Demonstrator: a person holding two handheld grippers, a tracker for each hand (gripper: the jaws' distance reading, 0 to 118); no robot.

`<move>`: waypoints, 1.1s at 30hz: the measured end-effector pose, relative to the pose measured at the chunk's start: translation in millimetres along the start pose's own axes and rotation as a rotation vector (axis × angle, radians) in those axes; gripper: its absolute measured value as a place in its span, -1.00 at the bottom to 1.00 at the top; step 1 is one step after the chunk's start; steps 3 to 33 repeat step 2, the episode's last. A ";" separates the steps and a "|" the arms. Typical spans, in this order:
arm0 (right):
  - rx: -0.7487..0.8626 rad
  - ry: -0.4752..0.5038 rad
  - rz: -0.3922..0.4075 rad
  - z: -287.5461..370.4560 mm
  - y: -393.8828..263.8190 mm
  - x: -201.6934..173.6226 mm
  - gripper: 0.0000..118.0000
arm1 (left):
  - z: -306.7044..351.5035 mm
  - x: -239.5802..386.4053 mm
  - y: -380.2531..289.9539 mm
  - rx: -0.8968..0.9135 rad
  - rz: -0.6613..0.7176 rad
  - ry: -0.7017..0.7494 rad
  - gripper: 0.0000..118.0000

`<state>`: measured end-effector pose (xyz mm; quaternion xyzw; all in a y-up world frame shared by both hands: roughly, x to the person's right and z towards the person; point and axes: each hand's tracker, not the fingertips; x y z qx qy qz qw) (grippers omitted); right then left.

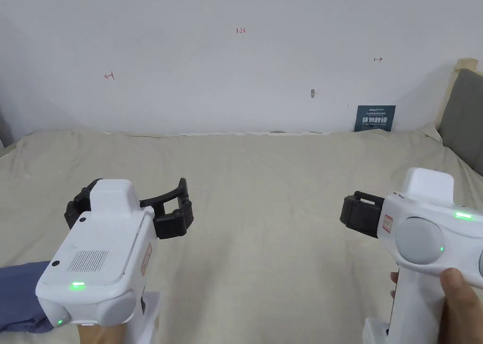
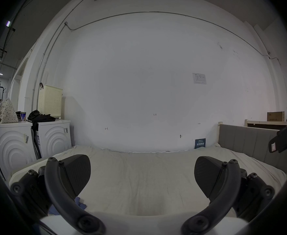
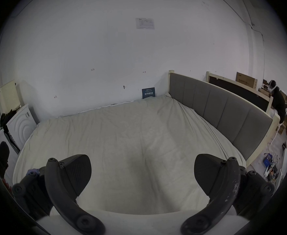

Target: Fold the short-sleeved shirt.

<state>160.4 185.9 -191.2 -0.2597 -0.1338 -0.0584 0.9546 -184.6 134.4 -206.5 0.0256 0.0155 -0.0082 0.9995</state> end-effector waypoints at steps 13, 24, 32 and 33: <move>0.008 0.002 0.010 -0.6 -0.2 -1.8 1.00 | 0.1 0.1 -0.5 -0.001 -0.002 -0.001 1.00; 0.008 0.002 0.010 -0.6 -0.2 -1.8 1.00 | 0.1 0.1 -0.5 -0.001 -0.002 -0.001 1.00; 0.008 0.002 0.010 -0.6 -0.2 -1.8 1.00 | 0.1 0.1 -0.5 -0.001 -0.002 -0.001 1.00; 0.008 0.002 0.010 -0.6 -0.2 -1.8 1.00 | 0.1 0.1 -0.5 -0.001 -0.002 -0.001 1.00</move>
